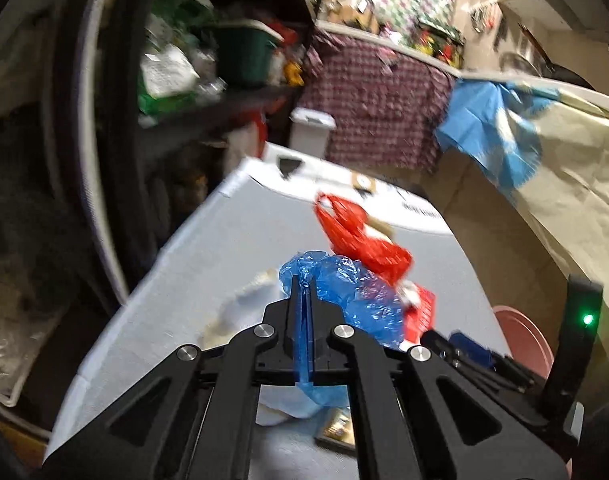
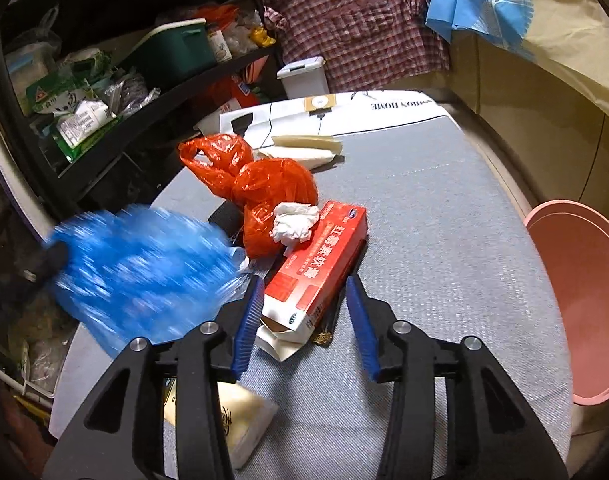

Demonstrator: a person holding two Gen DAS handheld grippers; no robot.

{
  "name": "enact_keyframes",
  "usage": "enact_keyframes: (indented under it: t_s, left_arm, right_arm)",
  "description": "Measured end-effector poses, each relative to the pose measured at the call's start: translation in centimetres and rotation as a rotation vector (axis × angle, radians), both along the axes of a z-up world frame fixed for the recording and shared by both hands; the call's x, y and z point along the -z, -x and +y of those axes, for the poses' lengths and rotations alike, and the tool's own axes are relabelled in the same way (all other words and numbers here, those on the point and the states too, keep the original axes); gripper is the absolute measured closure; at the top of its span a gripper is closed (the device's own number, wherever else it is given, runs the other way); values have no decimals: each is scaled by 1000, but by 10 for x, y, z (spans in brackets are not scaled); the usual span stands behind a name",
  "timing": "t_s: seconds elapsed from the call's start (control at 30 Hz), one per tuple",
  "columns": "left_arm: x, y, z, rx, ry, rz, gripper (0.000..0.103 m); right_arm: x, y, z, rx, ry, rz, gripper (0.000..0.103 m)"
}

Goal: Collect trash
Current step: 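Grasp the blue plastic bag with the left tool while the right tool grasps the red-white box, then carry both items over the pink bucket and open both tools to drop them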

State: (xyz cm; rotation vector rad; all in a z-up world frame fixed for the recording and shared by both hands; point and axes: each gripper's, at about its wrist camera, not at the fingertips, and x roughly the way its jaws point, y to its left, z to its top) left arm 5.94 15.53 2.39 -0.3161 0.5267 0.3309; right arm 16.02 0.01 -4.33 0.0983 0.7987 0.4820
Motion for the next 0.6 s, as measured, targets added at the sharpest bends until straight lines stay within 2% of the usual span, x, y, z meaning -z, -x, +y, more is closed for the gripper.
enact_keyframes:
  t_s: [0.13,0.37,0.4,0.47,0.6]
  left_arm:
    - [-3,5,11,-43,5,-17,102]
    - [-1,2,14,-20,25,-8,102]
    - [-2,2,14,-18,26,-9,102]
    - [-3,2,13,-15,28,-13,102]
    - [-7,3,7,10,25,-18,102]
  right_arm:
    - [6,-4,14,-9,39,12,53]
    - [15,-8,25,25,147,15,52]
    - [16,-8,23,35,162,19,54]
    - [17,-8,18,48,169,26,68]
    - [11,-2,3,75,181,8,69]
